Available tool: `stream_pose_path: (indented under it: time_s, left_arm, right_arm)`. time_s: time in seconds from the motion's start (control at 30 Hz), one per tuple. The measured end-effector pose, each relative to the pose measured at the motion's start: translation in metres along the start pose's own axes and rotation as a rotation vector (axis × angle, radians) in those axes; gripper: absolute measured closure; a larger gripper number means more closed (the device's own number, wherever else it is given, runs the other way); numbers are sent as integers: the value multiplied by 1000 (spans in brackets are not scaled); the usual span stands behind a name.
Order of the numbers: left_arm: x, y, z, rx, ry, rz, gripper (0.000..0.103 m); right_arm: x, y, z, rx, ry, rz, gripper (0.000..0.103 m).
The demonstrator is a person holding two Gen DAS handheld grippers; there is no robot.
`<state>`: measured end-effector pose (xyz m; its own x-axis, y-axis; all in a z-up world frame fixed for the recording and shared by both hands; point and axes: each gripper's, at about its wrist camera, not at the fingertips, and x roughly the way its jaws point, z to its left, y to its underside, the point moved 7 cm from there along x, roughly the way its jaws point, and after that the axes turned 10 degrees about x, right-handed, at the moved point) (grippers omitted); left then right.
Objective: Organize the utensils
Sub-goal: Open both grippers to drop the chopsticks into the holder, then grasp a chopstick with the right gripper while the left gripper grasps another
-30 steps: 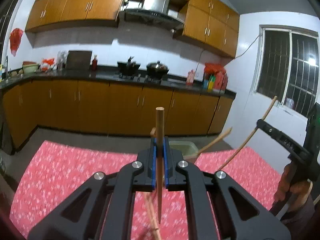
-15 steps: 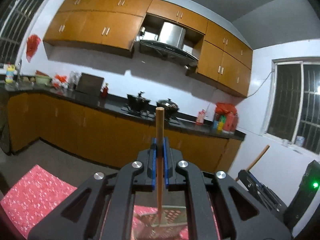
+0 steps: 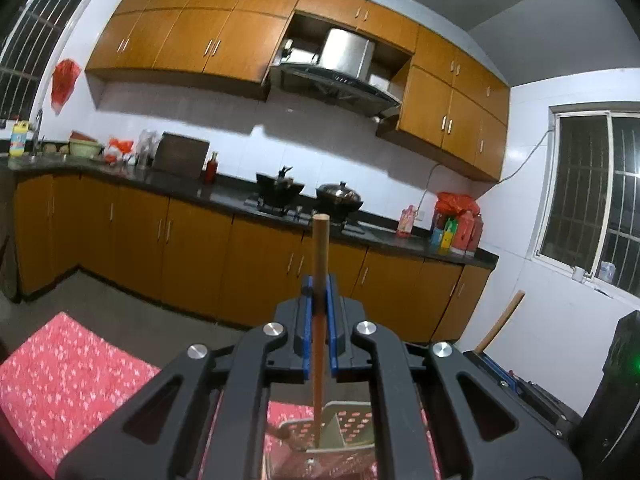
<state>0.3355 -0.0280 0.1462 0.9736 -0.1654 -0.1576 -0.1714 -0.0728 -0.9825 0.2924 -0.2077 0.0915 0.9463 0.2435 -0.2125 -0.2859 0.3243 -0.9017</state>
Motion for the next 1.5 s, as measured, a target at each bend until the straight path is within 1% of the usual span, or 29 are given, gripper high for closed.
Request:
stream_pose_path:
  time_s: [0.07, 0.17, 0.33, 0.43, 0.5, 0.6, 0.67, 0.7, 0.73, 0.8, 0.83, 0.87, 0.9, 0.97, 1.0, 1.07, 1.17, 1.23, 1.3, 1.33, 1.37, 1.5]
  left_arm:
    - [-1, 0, 4, -13, 0, 9, 93]
    - [-10, -2, 9, -19, -4, 7, 92]
    - [-34, -9, 15, -25, 0, -11, 86]
    - [-56, -9, 20, -23, -1, -16, 80]
    - [-70, -3, 26, -27, -7, -5, 78]
    - [-88, 16, 38, -27, -24, 35, 75]
    - [-98, 42, 49, -10, -52, 87, 73]
    - [-100, 50, 52, -2, -66, 103, 73]
    - [-102, 69, 58, 15, -89, 143, 73]
    - [-99, 97, 66, 32, -99, 213, 73]
    - [-95, 118, 70, 40, -106, 278, 73]
    - [-92, 137, 73, 44, -103, 333, 73]
    - [-89, 156, 75, 44, -97, 388, 73]
    - [-86, 182, 77, 44, -85, 463, 73]
    - [-85, 194, 78, 43, -75, 492, 73]
    - [-84, 212, 76, 36, -56, 532, 73]
    - [-88, 239, 72, 24, -15, 580, 73]
    - [-88, 246, 67, 25, 7, 597, 73]
    - [-86, 250, 60, 24, 30, 611, 73]
    - [-87, 253, 57, 23, 44, 618, 73]
    - [-87, 256, 54, 22, 59, 626, 73]
    - [-84, 264, 41, 21, 105, 656, 74]
  right_arm:
    - [-2, 1, -1, 2, -1, 8, 92]
    - [-10, -2, 0, 6, 0, -2, 75]
    - [-28, -13, 4, 1, 0, -31, 74]
    - [-49, -19, 2, -1, 10, -57, 74]
    - [-63, -19, -6, 6, 28, -66, 74]
    - [-77, -7, -25, 22, 65, -47, 74]
    - [-80, 7, -40, 26, 103, -10, 74]
    - [-78, 21, -52, 29, 135, 30, 74]
    - [-75, 36, -63, 37, 156, 78, 74]
    - [-64, 67, -82, 56, 191, 185, 74]
    - [-58, 84, -90, 64, 210, 242, 74]
    - [-49, 110, -98, 73, 221, 330, 74]
    - [-46, 129, -101, 79, 219, 389, 74]
    - [-41, 157, -103, 91, 204, 469, 74]
    - [-38, 176, -101, 93, 187, 522, 74]
    - [-36, 197, -96, 88, 168, 574, 74]
    - [-35, 219, -86, 69, 152, 616, 74]
    - [-34, 229, -83, 42, 154, 633, 76]
    - [-32, 235, -81, 9, 168, 650, 88]
    - [-30, 238, -82, -10, 183, 657, 91]
    - [-31, 238, -83, -22, 192, 644, 94]
    - [-30, 232, -98, -5, 255, 617, 96]
